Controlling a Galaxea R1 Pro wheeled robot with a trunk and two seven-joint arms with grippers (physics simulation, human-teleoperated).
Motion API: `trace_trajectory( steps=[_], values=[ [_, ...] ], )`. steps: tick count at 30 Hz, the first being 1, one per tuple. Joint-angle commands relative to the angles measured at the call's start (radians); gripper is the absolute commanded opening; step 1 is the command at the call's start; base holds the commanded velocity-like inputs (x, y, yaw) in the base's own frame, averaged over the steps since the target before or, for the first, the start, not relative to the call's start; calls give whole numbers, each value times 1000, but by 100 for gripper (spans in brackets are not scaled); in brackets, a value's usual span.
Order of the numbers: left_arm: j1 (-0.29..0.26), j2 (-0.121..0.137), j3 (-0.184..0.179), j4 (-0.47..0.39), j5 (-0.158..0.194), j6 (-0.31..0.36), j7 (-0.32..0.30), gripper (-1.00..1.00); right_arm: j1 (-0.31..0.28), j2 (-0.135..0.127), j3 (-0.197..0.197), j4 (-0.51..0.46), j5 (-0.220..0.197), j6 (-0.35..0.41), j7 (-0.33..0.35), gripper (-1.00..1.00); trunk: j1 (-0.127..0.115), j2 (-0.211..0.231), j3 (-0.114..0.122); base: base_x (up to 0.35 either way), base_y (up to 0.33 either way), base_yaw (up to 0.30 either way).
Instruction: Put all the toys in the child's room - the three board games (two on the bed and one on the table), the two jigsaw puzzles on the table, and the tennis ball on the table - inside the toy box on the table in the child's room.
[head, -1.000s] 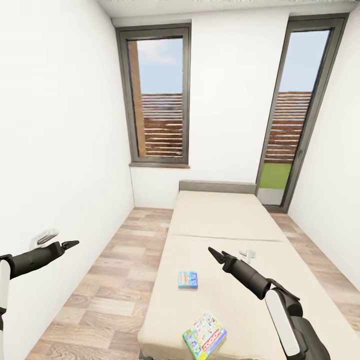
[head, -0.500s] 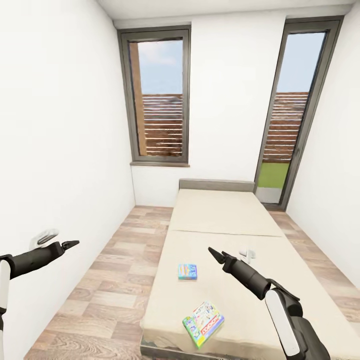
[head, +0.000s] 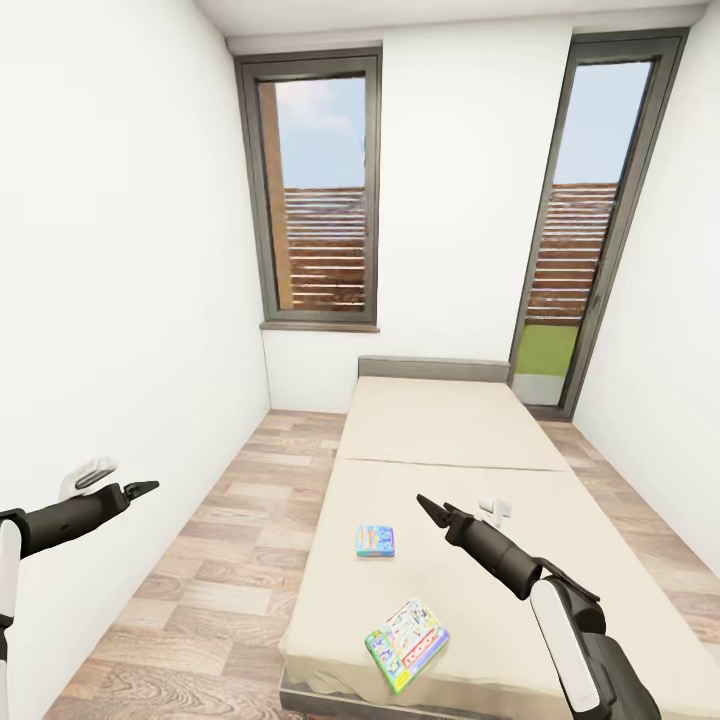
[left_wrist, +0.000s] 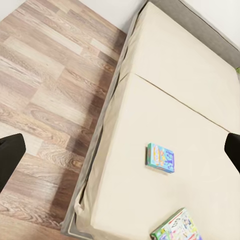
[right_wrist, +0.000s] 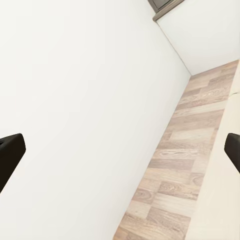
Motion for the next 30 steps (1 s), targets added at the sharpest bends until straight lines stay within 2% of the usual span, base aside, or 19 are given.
trace_trajectory(
  steps=[1, 8, 18, 30],
  values=[
    [-1, 0, 1, 0, 1, 7, -3, 100, -1, 1, -3, 0, -7, 9, 2, 100, 4, -9, -5, 0, 0, 0],
    [-1, -1, 1, 0, 1, 7, -3, 100, -1, 1, -3, -4, -9, 9, 5, 100, 31, -58, -27, -28, 0, 0],
    [-1, -1, 1, 0, 1, 7, -3, 100, -1, 1, -3, -5, -10, 11, 4, 100, 69, -128, -58, -156, 0, 0],
    [-1, -1, 1, 0, 1, 7, -3, 100, -1, 1, -3, -4, -11, 10, 5, 100, 115, -212, -96, -21, 0, 0]
  ],
)
